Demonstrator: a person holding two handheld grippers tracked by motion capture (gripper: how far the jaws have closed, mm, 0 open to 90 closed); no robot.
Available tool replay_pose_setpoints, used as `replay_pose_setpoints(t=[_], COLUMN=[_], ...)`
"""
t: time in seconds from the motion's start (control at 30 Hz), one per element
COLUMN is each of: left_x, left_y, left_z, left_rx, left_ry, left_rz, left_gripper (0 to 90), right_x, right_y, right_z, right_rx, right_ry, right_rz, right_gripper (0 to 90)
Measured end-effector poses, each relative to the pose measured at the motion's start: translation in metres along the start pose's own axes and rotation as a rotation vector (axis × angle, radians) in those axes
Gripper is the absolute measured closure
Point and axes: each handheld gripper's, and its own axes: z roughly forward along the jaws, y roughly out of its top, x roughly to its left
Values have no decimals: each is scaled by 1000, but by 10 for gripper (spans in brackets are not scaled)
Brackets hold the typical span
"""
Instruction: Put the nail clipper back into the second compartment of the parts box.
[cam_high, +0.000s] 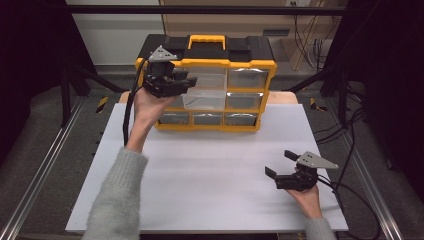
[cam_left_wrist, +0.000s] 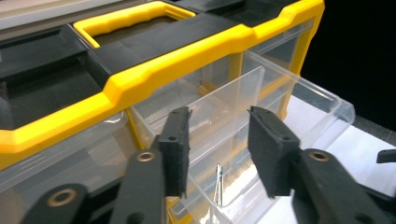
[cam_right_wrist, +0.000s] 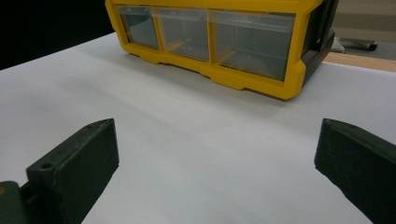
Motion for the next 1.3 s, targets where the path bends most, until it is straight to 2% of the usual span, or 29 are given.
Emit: replay_pose_setpoints(t=[0.13,0.2,0.27,0.33,0.37,0.43,0.53,0.7,0.77,0.8,0.93,1.3], left_x=[-1,-2,-4,-5,-5,-4,-2,0,2,2,4,0], left_y=[0,-1,-4,-7,-9,-14,-21,-39,-50,-50,-67,-116], left_z=[-10,-15,-20,-25,-27,-32,-38,-47,-51,-51,-54,-54], left_rx=[-27,-42,-61,-63,-63,-77,-95,-113,-108,-108,-116,-136], left_ry=[5,0,14,15,10,-9,-24,-19,-21,-21,-31,-33], left_rz=[13,21,37,51,51,39,23,21,13,13,-3,-21], left_gripper=[474,426,374,322,273,263,196,87,67,56,36,26], right_x=[0,0,0,0,0,0,0,0,0,0,0,0], right_y=[0,0,0,0,0,0,0,0,0,0,0,0], right_z=[0,0,0,1,1,1,1,0,0,0,0,0], right_rx=[-2,-2,-3,-2,-2,-2,-2,2,3,3,1,3], right_ry=[0,-1,-1,-2,-2,-2,-3,-2,-1,-1,-2,-6], right_rz=[0,-1,-3,-6,-6,-6,-6,-4,0,0,-4,-1], right_gripper=[5,5,5,5,5,5,5,5,5,5,5,4])
